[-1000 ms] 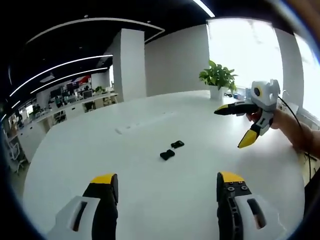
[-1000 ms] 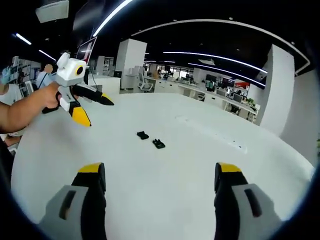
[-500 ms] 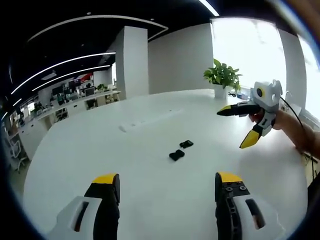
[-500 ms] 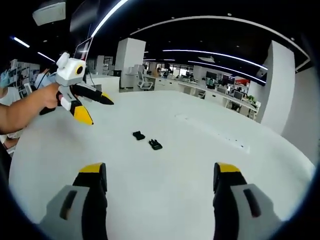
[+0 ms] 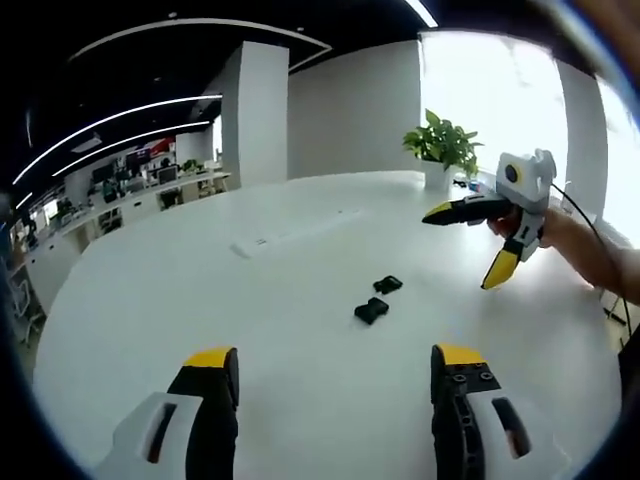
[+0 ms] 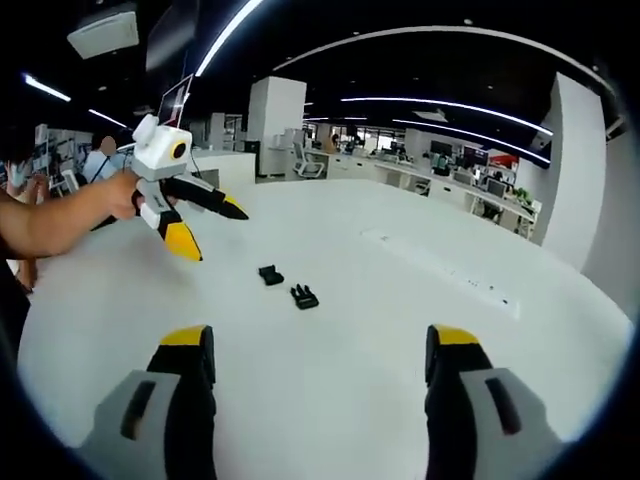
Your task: Snap the two parts of the plastic buckle together until the buckle closes and remains connected.
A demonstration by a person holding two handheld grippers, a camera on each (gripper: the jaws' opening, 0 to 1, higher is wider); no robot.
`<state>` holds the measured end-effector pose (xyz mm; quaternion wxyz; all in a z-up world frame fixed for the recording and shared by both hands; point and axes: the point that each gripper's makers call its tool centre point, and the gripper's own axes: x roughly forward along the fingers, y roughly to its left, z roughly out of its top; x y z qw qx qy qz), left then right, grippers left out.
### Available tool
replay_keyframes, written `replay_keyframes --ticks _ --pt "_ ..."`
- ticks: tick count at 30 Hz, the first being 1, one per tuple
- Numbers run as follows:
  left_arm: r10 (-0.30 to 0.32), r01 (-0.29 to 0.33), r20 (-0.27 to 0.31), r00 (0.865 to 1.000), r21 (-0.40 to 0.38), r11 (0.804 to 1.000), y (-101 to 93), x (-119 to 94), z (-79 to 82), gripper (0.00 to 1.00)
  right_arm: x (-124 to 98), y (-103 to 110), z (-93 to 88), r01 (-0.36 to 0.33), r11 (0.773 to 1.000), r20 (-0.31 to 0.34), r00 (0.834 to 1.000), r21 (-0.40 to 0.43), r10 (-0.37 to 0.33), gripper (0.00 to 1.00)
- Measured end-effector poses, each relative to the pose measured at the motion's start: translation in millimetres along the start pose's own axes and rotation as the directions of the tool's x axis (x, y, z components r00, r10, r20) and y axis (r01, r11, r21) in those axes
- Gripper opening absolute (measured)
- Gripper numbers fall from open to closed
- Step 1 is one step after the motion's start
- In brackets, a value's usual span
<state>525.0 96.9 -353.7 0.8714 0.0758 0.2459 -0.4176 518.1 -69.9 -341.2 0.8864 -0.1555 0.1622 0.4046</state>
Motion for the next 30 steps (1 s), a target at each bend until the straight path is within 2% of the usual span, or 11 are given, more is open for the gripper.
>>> replay_keyframes --ticks 2,7,10,14,19,21,23,28,30 --pt "-0.006 0.006 0.009 1.0 0.003 1.0 5.4 1.8 4.7 0.79 2.6 -2.0 0.3 -0.001 1.0 -0.002 1.0 0.005 0.001 0.86" --pt "-0.002 0.002 0.007 1.0 0.006 1.0 9.2 2.2 4.6 0.78 4.8 2.4 -0.8 -0.009 0.999 0.013 1.0 0.037 0.009 0.85" --pt "-0.001 0.001 -0.002 1.0 0.019 1.0 5.8 1.4 4.7 0.78 7.3 3.3 -6.4 -0.009 0.999 0.002 1.0 0.042 0.009 0.85" --pt "-0.008 0.008 -0.006 1.0 0.043 0.999 -5.4 4.4 5.4 0.78 8.4 0.1 -3.9 -0.015 0.999 0.005 1.0 0.037 0.015 0.84" --pt "-0.05 0.051 -0.015 0.999 0.051 0.997 -4.4 15.0 9.3 0.77 19.8 7.4 0.9 -0.075 0.997 -0.004 0.997 0.017 0.075 0.82" --pt "-0.085 0.085 -0.013 0.996 0.095 0.992 -11.0 16.2 10.5 0.72 21.5 7.6 3.4 -0.072 0.997 -0.001 0.997 0.002 0.072 0.82" --pt "-0.083 0.084 -0.015 0.996 0.092 0.992 -11.6 15.6 9.2 0.68 21.9 7.7 5.0 -0.073 0.997 0.011 0.997 0.014 0.073 0.81" --pt "-0.073 0.074 -0.017 0.997 0.074 0.995 -3.5 11.9 6.2 0.69 19.4 3.7 1.9 -0.053 0.999 0.007 0.999 0.001 0.053 0.81" --pt "-0.05 0.051 -0.016 0.999 0.065 0.997 3.3 10.8 7.4 0.7 19.6 -0.1 1.6 -0.043 0.999 0.012 0.999 0.007 0.042 0.81"
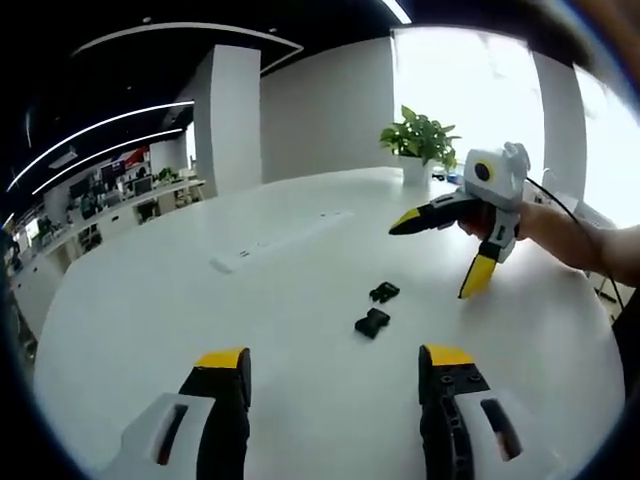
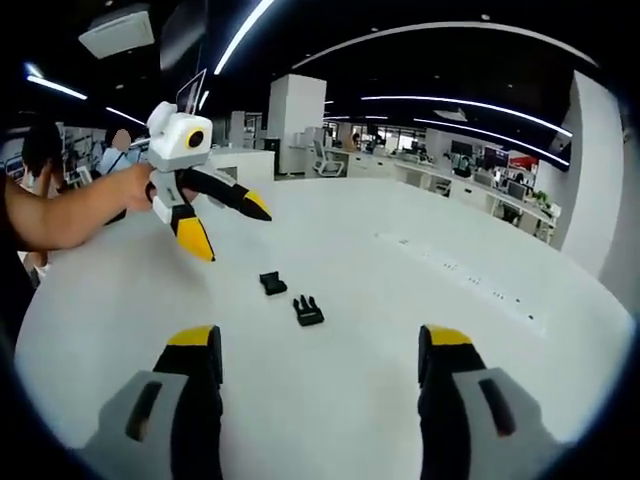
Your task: Snap the two parts of the plastic buckle together until the buckle closes and remains connected.
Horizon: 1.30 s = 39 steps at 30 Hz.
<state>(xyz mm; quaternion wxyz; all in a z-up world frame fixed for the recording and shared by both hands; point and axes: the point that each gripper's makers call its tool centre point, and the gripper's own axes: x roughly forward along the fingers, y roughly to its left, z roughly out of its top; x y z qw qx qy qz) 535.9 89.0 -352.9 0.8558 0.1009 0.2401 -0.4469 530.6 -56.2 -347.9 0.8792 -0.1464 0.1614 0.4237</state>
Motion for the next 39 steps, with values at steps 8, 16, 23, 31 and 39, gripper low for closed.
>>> replay_keyframes --ticks 8,16,23,31,39 --pt "-0.036 0.037 -0.007 0.999 0.032 0.999 14.6 8.2 10.0 0.69 9.3 -11.3 4.3 0.0 1.0 -0.016 1.0 -0.009 0.0 0.81" --pt "-0.067 0.068 -0.046 0.997 0.036 0.997 9.3 20.1 5.2 0.7 22.2 -8.9 0.4 -0.031 0.999 -0.031 0.999 -0.02 0.031 0.8" --pt "-0.069 0.073 -0.055 0.996 0.075 0.994 20.7 21.6 12.9 0.69 21.3 -19.9 0.8 -0.024 1.0 -0.022 0.999 0.001 0.024 0.79" --pt "-0.204 0.204 -0.014 0.979 0.107 0.973 -11.3 22.4 21.6 0.62 16.0 -13.1 8.6 -0.082 0.996 0.028 0.996 -0.026 0.082 0.73" --pt "-0.211 0.215 -0.038 0.977 0.151 0.965 -24.3 26.3 16.9 0.61 14.1 -1.5 5.7 -0.103 0.994 0.037 0.994 -0.026 0.104 0.71"
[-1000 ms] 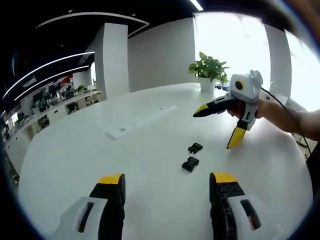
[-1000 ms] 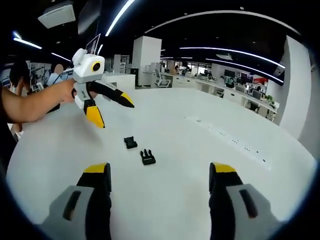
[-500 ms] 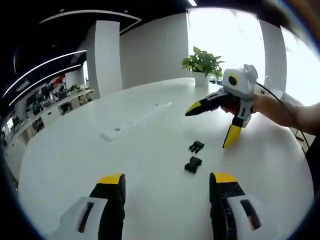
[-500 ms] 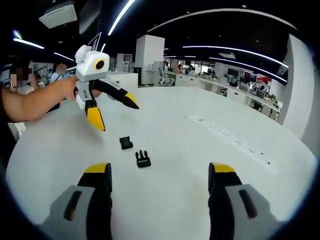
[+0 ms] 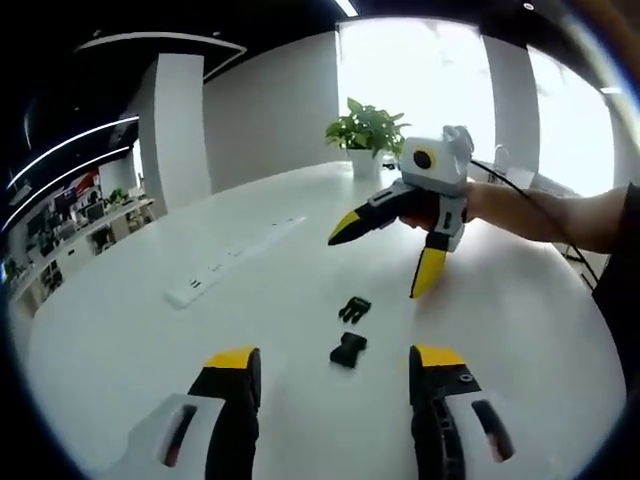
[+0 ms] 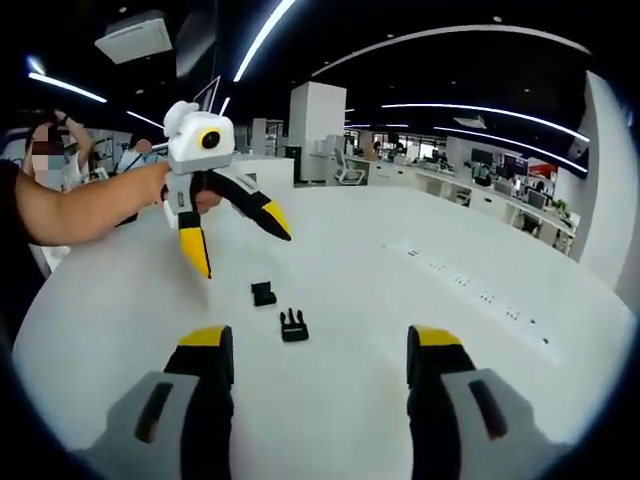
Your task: Snap the two parts of the plastic buckle together until the buckle closes and remains connected.
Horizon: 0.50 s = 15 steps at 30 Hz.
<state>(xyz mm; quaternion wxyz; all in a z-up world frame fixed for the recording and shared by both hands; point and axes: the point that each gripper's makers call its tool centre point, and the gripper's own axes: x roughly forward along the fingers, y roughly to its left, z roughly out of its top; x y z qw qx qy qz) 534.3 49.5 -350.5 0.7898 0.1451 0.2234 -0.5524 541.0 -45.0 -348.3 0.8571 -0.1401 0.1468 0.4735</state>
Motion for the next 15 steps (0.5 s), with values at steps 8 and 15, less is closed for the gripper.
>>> replay_keyframes --ticks 8,15 --pt "0.003 -0.003 -0.01 1.0 0.005 1.0 8.6 6.5 -2.1 0.59 0.9 -3.1 -0.3 -0.003 1.0 -0.008 1.0 -0.001 0.003 0.71" --pt "-0.016 0.016 -0.011 1.0 0.023 1.0 3.2 9.8 -2.3 0.57 4.1 -3.5 -0.4 -0.013 1.0 -0.017 1.0 -0.003 0.012 0.68"
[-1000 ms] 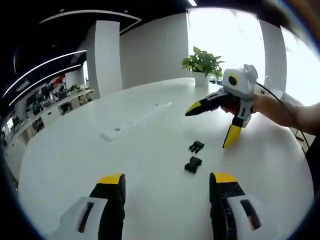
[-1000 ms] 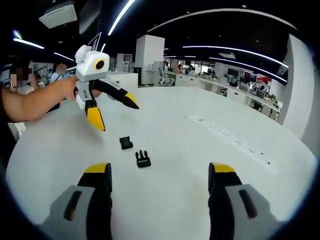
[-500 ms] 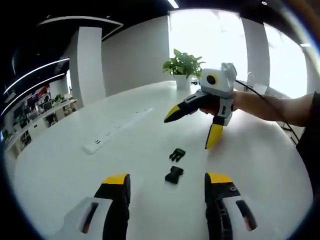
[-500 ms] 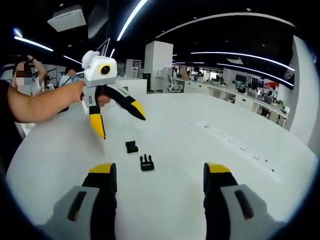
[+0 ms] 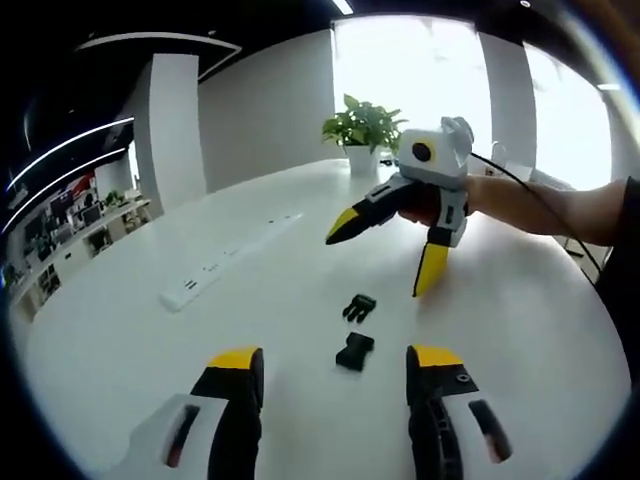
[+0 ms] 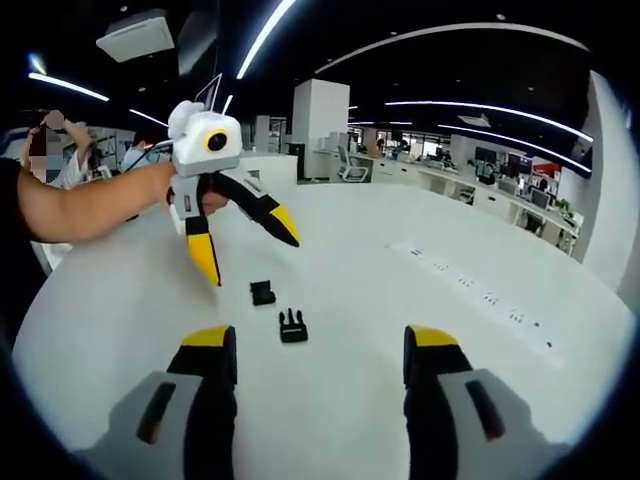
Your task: Snap the two parts of the plastic buckle together until the buckle closes and remains connected.
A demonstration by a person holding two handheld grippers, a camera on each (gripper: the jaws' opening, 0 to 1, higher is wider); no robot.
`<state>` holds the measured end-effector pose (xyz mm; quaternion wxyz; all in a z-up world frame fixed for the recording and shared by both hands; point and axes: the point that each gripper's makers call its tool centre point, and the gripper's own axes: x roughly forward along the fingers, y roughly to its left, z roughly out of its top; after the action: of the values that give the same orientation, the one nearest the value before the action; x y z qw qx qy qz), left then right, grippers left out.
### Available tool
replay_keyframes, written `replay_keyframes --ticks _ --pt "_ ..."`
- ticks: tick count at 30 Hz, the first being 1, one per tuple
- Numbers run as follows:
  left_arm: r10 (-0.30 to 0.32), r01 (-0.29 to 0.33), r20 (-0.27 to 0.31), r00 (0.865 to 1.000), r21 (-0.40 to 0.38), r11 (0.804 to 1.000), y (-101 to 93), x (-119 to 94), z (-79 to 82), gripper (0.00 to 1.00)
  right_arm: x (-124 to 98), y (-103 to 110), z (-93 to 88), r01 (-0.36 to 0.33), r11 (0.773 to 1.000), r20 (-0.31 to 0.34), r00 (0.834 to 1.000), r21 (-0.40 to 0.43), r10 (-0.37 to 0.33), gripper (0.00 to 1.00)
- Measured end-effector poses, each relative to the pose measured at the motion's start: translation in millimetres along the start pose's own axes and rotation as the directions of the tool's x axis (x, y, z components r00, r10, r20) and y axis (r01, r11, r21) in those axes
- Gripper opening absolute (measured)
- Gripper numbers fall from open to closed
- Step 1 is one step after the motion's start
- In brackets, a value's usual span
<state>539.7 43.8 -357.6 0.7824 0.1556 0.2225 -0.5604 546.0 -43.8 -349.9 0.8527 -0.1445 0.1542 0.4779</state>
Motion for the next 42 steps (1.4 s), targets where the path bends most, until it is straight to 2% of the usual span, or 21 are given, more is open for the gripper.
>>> replay_keyframes --ticks 4,6,13,20,24,28,32,42 --pt "0.003 -0.003 -0.001 1.0 0.004 1.0 1.3 -0.3 1.4 0.56 0.7 -2.4 -0.4 0.001 1.0 -0.004 1.0 -0.008 -0.001 0.67" --pt "0.0 0.0 -0.005 1.0 0.007 1.0 1.2 -0.2 1.5 0.56 -1.3 5.1 -0.7 -0.003 1.0 -0.006 1.0 -0.011 0.003 0.65" --pt "-0.049 0.048 0.001 0.999 0.052 0.997 -7.2 2.5 6.0 0.53 4.4 9.3 3.7 -0.067 0.997 -0.01 0.998 -0.035 0.067 0.58" --pt "-0.05 0.052 -0.03 0.998 0.068 0.996 -10.0 3.5 0.3 0.5 7.4 6.5 3.7 -0.083 0.996 -0.019 0.996 -0.043 0.082 0.53" --pt "-0.041 0.043 -0.034 0.999 0.06 0.997 -4.6 4.4 -1.1 0.45 7.3 8.5 4.2 -0.094 0.994 -0.017 0.995 -0.058 0.094 0.39" --pt "-0.051 0.052 -0.037 0.998 0.043 0.998 -5.5 8.4 -4.5 0.43 10.1 5.8 4.6 -0.098 0.994 -0.01 0.995 -0.053 0.097 0.38" --pt "-0.054 0.057 -0.049 0.997 0.061 0.996 -6.7 11.8 -7.3 0.37 11.8 7.0 0.8 -0.107 0.993 -0.023 0.994 -0.059 0.106 0.32" --pt "-0.068 0.071 -0.038 0.997 0.076 0.995 -8.5 13.9 -2.2 0.33 14.2 12.4 -0.6 -0.121 0.99 -0.034 0.992 -0.069 0.119 0.28"
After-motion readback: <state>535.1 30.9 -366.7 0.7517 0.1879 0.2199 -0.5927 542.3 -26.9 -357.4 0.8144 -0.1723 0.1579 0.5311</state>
